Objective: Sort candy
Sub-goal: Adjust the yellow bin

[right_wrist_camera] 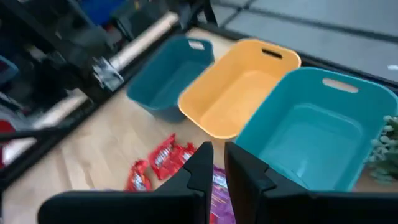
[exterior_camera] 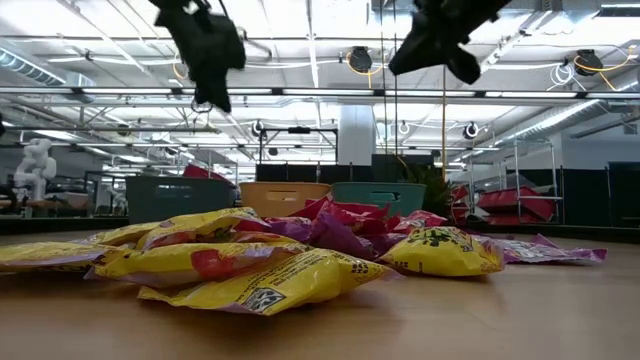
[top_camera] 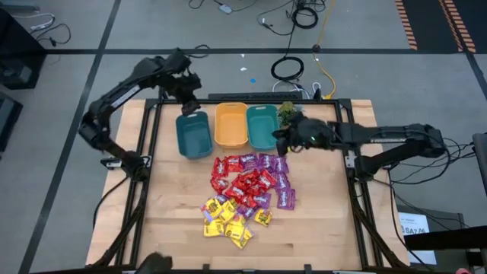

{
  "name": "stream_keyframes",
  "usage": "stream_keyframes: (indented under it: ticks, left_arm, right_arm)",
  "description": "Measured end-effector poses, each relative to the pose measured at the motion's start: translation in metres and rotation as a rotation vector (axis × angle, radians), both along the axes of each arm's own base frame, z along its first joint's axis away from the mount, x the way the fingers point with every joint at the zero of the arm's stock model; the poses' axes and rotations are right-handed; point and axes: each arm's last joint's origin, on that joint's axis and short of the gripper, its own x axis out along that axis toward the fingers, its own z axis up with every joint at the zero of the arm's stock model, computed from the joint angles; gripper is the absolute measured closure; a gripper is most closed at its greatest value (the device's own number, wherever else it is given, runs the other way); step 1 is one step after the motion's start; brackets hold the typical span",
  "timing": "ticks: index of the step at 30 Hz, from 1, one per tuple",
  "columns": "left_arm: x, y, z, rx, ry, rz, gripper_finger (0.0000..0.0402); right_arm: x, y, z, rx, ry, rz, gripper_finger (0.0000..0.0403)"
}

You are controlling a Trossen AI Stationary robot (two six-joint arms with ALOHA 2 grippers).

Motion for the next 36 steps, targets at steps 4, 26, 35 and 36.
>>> stream_keyframes:
  ticks: [4,26,35,36]
  left_arm:
    - [-0.011,-0.029,0.010,0.035,-0.129,-0.016,0.0306]
    - [-0.091,-0.155,-0.054,-0.038,-0.504,0.271,0.0307]
    - [-0.099,-0.164,-0.067,-0.032,-0.512,0.285,0.0307]
    - [-0.099,-0.164,-0.067,-0.031,-0.512,0.287,0.0307]
  right_arm:
    - [0.026,-0.019,0.017,-0.010,0.118,0.077,0.0371]
    - [0.196,-0.082,-0.007,-0.220,0.611,0.689,0.0294]
    - [0.217,-0.087,-0.051,-0.252,0.669,0.766,0.0207]
    - [0.219,-0.087,-0.055,-0.249,0.673,0.768,0.0202]
